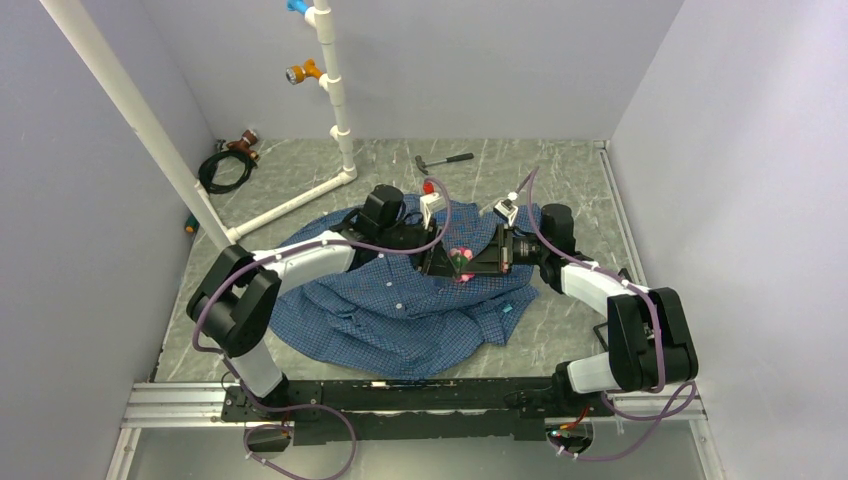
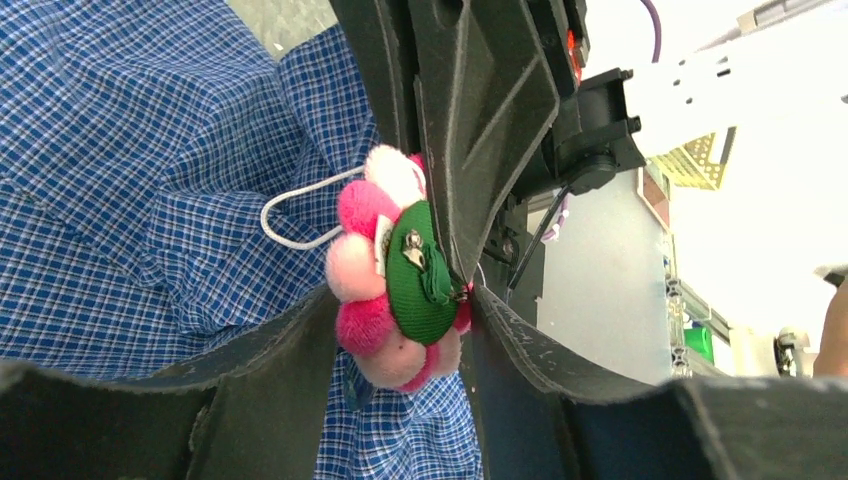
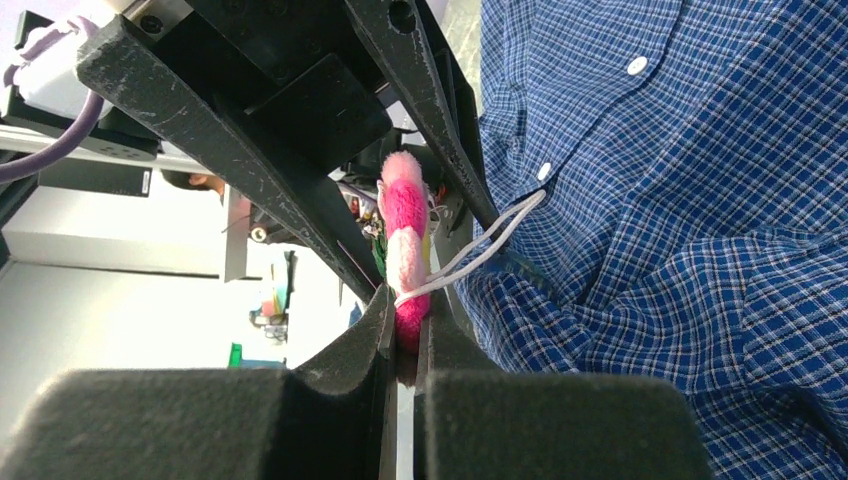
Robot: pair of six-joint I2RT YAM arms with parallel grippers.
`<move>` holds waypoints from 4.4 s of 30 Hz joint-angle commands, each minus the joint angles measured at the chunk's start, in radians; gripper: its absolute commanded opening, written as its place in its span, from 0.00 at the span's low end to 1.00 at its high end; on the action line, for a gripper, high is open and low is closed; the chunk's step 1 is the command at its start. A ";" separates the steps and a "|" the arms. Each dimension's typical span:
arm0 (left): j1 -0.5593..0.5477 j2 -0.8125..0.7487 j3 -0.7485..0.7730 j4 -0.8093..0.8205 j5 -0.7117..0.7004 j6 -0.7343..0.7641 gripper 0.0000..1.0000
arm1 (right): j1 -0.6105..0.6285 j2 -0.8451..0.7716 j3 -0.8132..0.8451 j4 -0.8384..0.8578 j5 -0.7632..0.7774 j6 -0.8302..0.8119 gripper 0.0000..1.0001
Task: Remove the brooch from the garment
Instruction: Close the brooch.
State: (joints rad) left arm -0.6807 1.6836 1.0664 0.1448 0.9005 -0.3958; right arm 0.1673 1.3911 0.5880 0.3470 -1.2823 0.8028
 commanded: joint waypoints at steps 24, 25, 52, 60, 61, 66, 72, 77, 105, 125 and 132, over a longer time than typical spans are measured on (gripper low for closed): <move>0.054 -0.016 -0.127 0.461 0.167 -0.303 0.40 | 0.019 -0.063 0.026 -0.036 0.007 -0.085 0.00; 0.055 -0.014 -0.121 0.434 0.151 -0.289 0.41 | 0.019 -0.065 0.025 -0.035 0.006 -0.084 0.00; 0.049 0.030 -0.137 0.577 0.196 -0.395 0.32 | 0.021 -0.058 0.028 -0.050 0.012 -0.102 0.00; 0.047 0.021 -0.134 0.494 0.192 -0.342 0.12 | 0.023 -0.061 0.030 -0.050 0.018 -0.106 0.00; 0.047 0.021 -0.134 0.492 0.194 -0.342 0.06 | 0.022 -0.062 0.030 -0.054 0.021 -0.113 0.00; 0.047 0.030 -0.135 0.522 0.213 -0.380 0.00 | 0.024 -0.064 0.039 -0.084 0.025 -0.153 0.02; 0.052 0.043 -0.135 0.530 0.216 -0.420 0.00 | 0.022 -0.082 0.062 -0.190 0.014 -0.277 0.24; 0.055 0.058 -0.139 0.569 0.219 -0.461 0.00 | 0.023 -0.094 0.063 -0.235 -0.005 -0.342 0.38; 0.057 0.059 -0.155 0.607 0.211 -0.491 0.00 | 0.047 -0.086 0.070 -0.169 0.060 -0.262 0.36; 0.045 0.027 -0.160 0.561 0.205 -0.424 0.00 | 0.046 -0.055 0.068 -0.154 0.078 -0.223 0.17; 0.056 0.039 -0.175 0.607 0.199 -0.481 0.00 | 0.044 -0.063 0.061 -0.150 0.065 -0.236 0.15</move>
State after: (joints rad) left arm -0.6205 1.7550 0.9058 0.6964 1.0866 -0.8555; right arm 0.2131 1.3354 0.6224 0.1658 -1.2392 0.5800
